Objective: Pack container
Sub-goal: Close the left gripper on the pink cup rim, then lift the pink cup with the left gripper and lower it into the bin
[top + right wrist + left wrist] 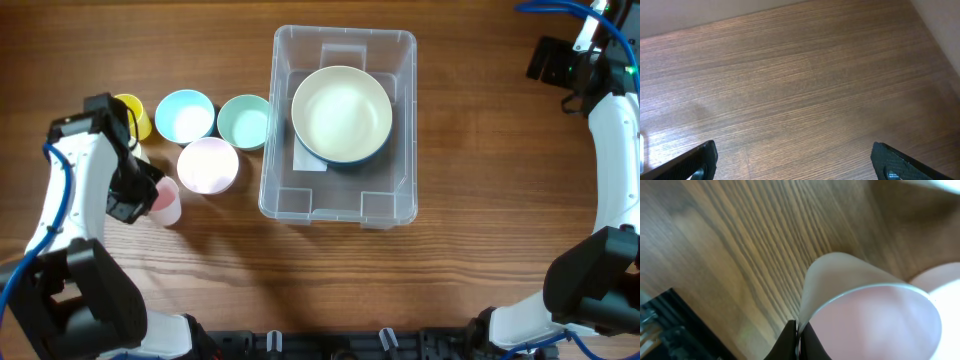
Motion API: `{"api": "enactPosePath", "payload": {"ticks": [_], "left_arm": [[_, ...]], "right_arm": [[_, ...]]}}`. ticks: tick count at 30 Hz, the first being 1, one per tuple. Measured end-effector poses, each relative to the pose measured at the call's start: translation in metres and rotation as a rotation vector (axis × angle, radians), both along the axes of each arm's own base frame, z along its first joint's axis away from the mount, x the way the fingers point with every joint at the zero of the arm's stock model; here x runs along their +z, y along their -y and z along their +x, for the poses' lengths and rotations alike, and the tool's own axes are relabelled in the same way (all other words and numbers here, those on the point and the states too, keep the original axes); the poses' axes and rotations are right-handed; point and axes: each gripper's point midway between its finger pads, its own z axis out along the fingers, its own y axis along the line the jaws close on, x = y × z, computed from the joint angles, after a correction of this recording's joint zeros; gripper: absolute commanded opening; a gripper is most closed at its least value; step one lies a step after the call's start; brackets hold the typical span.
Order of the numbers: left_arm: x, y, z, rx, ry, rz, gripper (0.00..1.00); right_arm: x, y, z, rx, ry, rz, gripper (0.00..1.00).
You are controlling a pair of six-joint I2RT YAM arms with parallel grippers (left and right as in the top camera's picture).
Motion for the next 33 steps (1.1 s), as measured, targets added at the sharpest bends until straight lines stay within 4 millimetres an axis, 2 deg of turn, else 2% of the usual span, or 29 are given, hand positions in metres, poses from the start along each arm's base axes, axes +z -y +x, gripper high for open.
{"api": "enactPosePath", "payload": {"ticks": [3,7,9,12,14,17,21,25,29,33], "left_arm": [[0.026,-0.002,0.016,0.000,0.076,0.006,0.04],[0.077,0.004,0.063,-0.054,0.322,-0.032,0.04],[0.104,0.015,0.095,-0.116,0.481,-0.072,0.04],[0.133,0.041,0.135,-0.241,0.675,-0.142,0.04],[0.149,0.071,0.159,-0.374,0.789,-0.199,0.04],[0.167,0.123,0.176,-0.568,0.894,-0.265,0.04],[0.188,0.195,0.183,-0.810,1.002,-0.318,0.04],[0.200,0.274,0.171,-1.023,1.066,-0.391,0.04],[0.194,0.324,0.150,-1.162,1.048,-0.449,0.04],[0.172,0.366,0.117,-1.309,0.954,-0.494,0.04]], "right_arm": [[0.000,0.000,0.000,0.000,0.001,0.000,1.00],[0.000,0.000,0.000,0.000,0.000,0.000,1.00],[0.000,0.000,0.000,0.000,0.000,0.000,1.00],[0.000,0.000,0.000,0.000,0.000,0.000,1.00],[0.000,0.000,0.000,0.000,0.000,0.000,1.00],[0.000,0.000,0.000,0.000,0.000,0.000,1.00],[0.000,0.000,0.000,0.000,0.000,0.000,1.00],[0.000,0.000,0.000,0.000,0.000,0.000,1.00],[0.000,0.000,0.000,0.000,0.000,0.000,1.00],[0.000,0.000,0.000,0.000,0.000,0.000,1.00]]}}
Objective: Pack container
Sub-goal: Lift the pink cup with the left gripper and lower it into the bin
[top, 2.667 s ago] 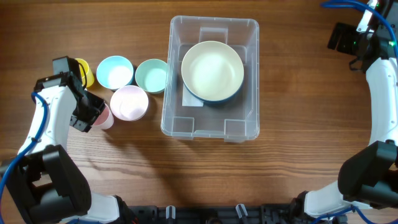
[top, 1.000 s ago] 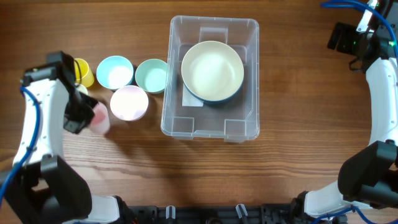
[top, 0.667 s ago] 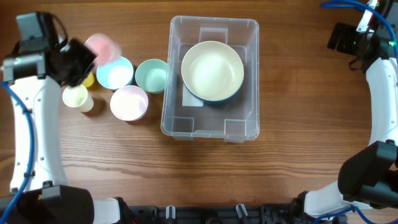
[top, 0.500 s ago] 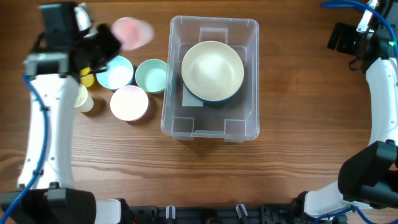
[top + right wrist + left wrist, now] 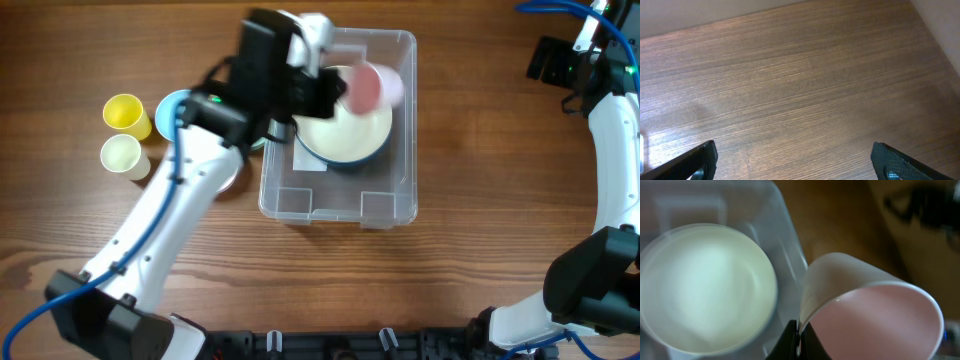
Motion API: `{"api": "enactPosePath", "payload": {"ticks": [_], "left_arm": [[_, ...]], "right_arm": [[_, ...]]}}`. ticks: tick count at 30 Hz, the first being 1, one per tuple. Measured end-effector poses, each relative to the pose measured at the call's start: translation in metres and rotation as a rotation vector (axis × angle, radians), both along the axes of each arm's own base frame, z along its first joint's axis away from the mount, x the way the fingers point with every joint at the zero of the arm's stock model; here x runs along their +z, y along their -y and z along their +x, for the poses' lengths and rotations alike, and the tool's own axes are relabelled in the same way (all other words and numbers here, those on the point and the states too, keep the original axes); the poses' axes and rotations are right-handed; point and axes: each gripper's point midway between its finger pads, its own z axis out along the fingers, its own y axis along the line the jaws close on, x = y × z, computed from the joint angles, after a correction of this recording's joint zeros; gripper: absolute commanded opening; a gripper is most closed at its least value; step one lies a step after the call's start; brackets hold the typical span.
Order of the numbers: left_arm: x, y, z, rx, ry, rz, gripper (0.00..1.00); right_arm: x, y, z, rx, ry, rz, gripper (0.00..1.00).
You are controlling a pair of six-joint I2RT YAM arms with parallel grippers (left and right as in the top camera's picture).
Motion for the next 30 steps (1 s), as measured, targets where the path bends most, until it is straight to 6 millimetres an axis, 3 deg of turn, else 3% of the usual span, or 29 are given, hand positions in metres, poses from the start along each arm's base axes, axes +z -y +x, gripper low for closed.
{"api": "enactPosePath", "payload": {"ticks": [4,8,11,17,26,30], "left_arm": [[-0.027,0.019,-0.033,-0.077,-0.070,0.102,0.04],[-0.055,0.024,-0.061,-0.114,-0.137,0.233,0.04],[-0.064,0.024,-0.069,-0.118,-0.145,0.288,0.04],[-0.086,0.029,-0.075,-0.129,-0.160,0.374,0.04],[-0.134,0.029,-0.068,-0.125,-0.229,0.476,0.05],[-0.144,0.026,-0.065,-0.116,-0.231,0.506,0.07]], "right_arm": [[0.000,0.000,0.000,0.000,0.000,0.000,1.00],[0.000,0.000,0.000,0.000,0.000,0.000,1.00],[0.000,0.000,0.000,0.000,0.000,0.000,1.00],[0.000,0.000,0.000,0.000,0.000,0.000,1.00],[0.000,0.000,0.000,0.000,0.000,0.000,1.00],[0.000,0.000,0.000,0.000,0.000,0.000,1.00]]}}
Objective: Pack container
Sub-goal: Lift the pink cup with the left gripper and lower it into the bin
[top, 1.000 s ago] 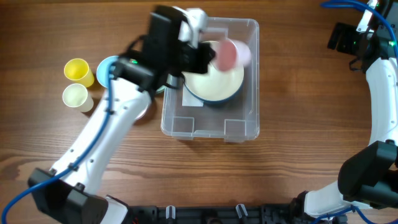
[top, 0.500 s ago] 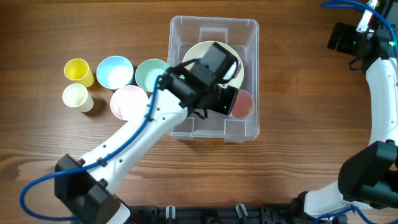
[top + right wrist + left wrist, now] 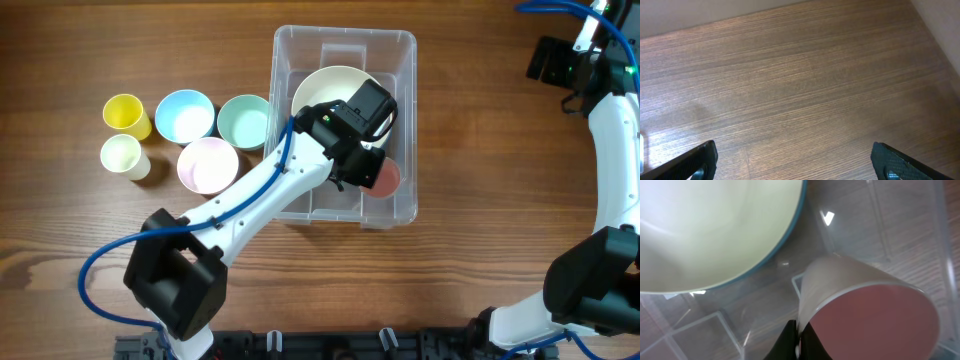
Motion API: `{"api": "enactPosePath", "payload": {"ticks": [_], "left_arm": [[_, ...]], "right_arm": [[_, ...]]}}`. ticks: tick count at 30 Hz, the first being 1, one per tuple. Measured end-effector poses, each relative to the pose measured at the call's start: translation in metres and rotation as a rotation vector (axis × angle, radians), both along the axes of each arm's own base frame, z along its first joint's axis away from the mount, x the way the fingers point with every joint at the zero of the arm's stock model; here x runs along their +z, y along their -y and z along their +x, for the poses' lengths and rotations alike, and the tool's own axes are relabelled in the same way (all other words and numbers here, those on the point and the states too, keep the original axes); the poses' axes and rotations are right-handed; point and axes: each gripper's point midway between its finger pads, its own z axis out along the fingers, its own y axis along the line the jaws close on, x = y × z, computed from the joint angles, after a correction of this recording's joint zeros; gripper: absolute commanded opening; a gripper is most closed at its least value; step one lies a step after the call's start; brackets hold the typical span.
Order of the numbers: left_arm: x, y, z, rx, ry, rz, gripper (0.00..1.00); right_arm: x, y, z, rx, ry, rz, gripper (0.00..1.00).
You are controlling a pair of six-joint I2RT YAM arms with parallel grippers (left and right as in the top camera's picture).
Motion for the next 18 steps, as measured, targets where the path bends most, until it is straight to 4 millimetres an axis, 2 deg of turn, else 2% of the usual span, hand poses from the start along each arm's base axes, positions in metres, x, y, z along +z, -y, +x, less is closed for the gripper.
{"api": "enactPosePath", "payload": {"ticks": [13,18], "left_arm": [[-0.0009,-0.0012,0.0039,0.003,0.018,0.011,0.04],[-0.0088,0.0004,0.0057,0.003,0.010,0.019,0.04]], "right_arm": [[0.0001,0.0000,0.0001,0.000,0.000,0.000,1.00],[0.0000,0.0000,0.0000,0.000,0.000,0.000,1.00]]}}
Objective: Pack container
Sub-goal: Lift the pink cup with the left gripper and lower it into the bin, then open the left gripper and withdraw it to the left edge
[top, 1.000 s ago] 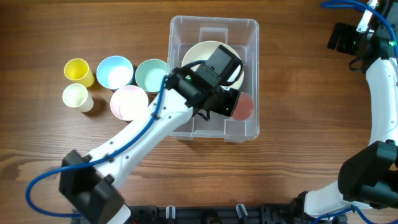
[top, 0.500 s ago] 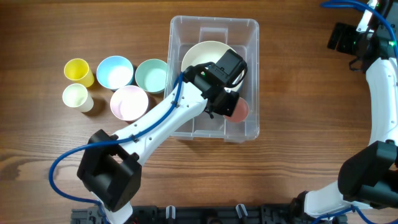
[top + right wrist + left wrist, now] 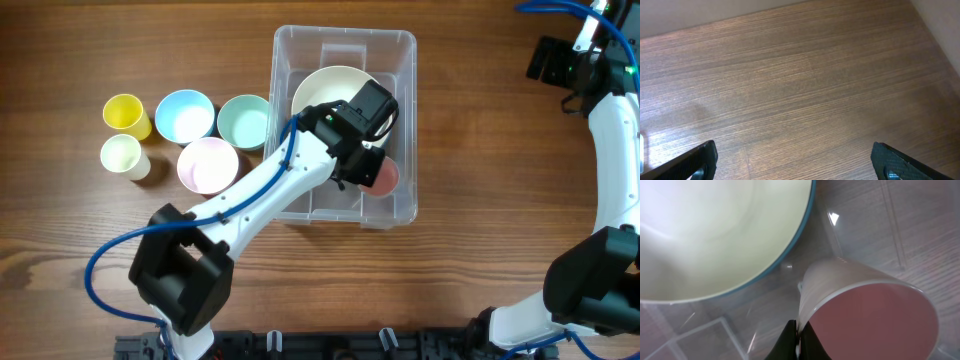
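A clear plastic container (image 3: 290,60) stands mid-table with a large cream bowl with a teal outside (image 3: 325,85) (image 3: 715,235) in its far half. My left gripper (image 3: 799,340) is shut on the rim of a pink cup (image 3: 384,177) (image 3: 860,315), held low in the container's near right corner beside the bowl. Left of the container stand a mint bowl (image 3: 243,121), a light blue bowl (image 3: 184,114), a pink bowl (image 3: 207,165), a yellow cup (image 3: 124,113) and a cream cup (image 3: 123,155). My right gripper (image 3: 795,160) is open over bare wood at the far right.
The right arm (image 3: 610,150) runs along the table's right edge. Wood table (image 3: 480,250) surrounds the container. The container's walls (image 3: 900,235) close in around the pink cup.
The pink cup in my left gripper sits slightly closer to the container floor and the bowl's rim. Nothing else has moved.
My left gripper was shut on the pink cup on the table at the far left, by the other cups. Then it held the cup over the container's far right side above the big bowl. Later the cup was down in the near right corner, where it stays.
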Motion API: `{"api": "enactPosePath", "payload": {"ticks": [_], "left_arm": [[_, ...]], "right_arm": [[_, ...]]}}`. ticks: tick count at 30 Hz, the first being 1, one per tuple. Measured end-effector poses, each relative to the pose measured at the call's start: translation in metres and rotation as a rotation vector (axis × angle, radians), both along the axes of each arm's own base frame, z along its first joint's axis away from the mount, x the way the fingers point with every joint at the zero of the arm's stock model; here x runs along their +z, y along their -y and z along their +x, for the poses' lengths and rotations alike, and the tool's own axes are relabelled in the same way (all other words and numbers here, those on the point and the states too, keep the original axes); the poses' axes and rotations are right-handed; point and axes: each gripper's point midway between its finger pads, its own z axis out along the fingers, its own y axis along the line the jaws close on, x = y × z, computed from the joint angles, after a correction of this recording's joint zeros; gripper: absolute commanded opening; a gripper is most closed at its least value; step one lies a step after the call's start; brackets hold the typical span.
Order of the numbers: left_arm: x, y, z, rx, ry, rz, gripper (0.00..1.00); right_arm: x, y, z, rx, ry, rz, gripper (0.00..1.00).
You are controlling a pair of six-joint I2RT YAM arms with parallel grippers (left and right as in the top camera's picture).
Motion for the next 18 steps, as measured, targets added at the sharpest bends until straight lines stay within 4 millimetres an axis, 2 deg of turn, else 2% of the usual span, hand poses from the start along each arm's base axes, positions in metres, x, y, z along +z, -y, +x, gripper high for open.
{"api": "enactPosePath", "payload": {"ticks": [2,3,5,6,10,18], "left_arm": [[-0.003,0.002,0.002,0.000,0.001,-0.001,0.07],[-0.004,0.003,0.003,0.000,0.003,-0.002,0.13],[-0.005,0.004,0.005,-0.005,0.011,-0.004,0.32],[-0.004,0.005,0.006,-0.006,0.015,-0.007,0.36],[-0.002,0.009,0.009,-0.007,0.028,-0.027,0.41],[-0.001,0.012,0.011,-0.008,0.034,-0.044,0.42]], "right_arm": [[0.000,0.000,0.000,0.000,0.000,0.000,1.00],[0.000,0.000,0.000,0.000,0.000,0.000,1.00],[0.000,0.000,0.000,0.000,0.000,0.000,1.00],[0.000,0.000,0.000,0.000,0.000,0.000,1.00],[0.000,0.000,0.000,0.000,0.000,0.000,1.00],[0.000,0.000,0.000,0.000,0.000,0.000,1.00]]}}
